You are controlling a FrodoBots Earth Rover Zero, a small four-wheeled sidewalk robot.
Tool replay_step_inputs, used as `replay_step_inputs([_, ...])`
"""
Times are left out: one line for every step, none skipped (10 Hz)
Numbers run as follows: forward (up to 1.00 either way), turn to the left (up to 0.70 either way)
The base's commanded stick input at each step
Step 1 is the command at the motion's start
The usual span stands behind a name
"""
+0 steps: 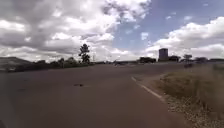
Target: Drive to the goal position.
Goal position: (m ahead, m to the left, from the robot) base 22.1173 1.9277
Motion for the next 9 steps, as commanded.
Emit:
replay_step_inputs([0.7,0.0])
replay_step_inputs([0.7,0.0])
replay_step_inputs([0.7,0.0])
replay_step_inputs([0.7,0.0])
replay_step_inputs([0.7,0.0])
replay_step_inputs([0.7,-0.28])
replay_step_inputs([0.7,-0.28])
replay_step_inputs([0.7,-0.28])
replay_step_inputs([0.7,-0.28])
